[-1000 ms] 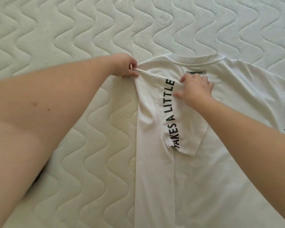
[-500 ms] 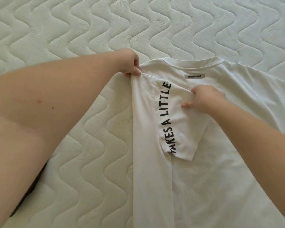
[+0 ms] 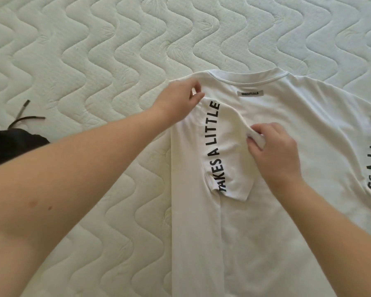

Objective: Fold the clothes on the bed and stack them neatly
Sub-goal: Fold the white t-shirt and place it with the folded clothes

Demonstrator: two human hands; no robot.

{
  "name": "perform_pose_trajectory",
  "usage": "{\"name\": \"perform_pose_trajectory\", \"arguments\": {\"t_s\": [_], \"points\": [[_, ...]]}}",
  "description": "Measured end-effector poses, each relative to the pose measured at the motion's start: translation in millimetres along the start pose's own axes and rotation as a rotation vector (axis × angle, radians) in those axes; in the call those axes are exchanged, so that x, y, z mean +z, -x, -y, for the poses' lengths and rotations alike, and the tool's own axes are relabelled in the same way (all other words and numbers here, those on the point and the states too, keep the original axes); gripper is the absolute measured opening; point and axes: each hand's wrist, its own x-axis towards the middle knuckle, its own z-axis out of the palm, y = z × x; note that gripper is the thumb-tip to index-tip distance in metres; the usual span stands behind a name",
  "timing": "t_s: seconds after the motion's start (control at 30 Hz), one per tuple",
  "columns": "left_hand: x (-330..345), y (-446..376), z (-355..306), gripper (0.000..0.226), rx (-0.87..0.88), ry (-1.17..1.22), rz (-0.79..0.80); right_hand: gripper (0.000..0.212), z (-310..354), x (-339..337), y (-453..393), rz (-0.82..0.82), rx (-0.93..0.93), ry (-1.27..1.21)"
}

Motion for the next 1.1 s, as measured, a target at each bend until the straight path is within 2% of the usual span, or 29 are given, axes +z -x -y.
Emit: {"name": "perform_pose_trajectory", "arguments": {"t_s": [0.1, 0.2, 0.3, 0.47, 0.53, 0.6, 0.73, 0.8, 0.93, 1.1], "points": [[16, 22, -23, 0.051, -0.295, 0.326, 0.072, 0.029, 19, 15, 21, -0.028, -0.185, 0.011], [31, 42, -34, 0.049, -0.505, 0.599, 0.128, 0.034, 31, 30, 39, -0.015, -0.323, 0.015], [48, 60, -31, 0.016, -0.530, 0.592, 0.102, 0.032, 29, 39, 53, -0.006, -0.375, 0.002], [67, 86, -23, 0.010, -0.495, 0.491, -0.075, 0.036, 15, 38, 69, 0.050, -0.388, 0.096], [71, 94, -22, 0.019, -0.476, 0.425, -0.126, 0.043, 7, 37, 75, 0.087, -0.332, 0.176], [71, 95, -22, 0.024, -0.486, 0.375, -0.152, 0.044, 2, 35, 77, 0.116, -0.220, 0.151], [68, 79, -23, 0.026, -0.450, 0.320, -0.234, 0.044, -4, 31, 61, 0.209, 0.263, -0.171], [63, 61, -24, 0.034, -0.355, 0.287, -0.252, 0.042, -5, 31, 45, 0.267, 0.410, -0.144], [48, 12, -25, 0.040, -0.233, 0.114, -0.036, 0.028, 1, 34, 19, 0.463, 0.587, -0.061], [35, -13, -13, 0.018, -0.260, -0.005, 0.048, 0.035, 3, 33, 24, 0.442, 0.615, -0.020]]}}
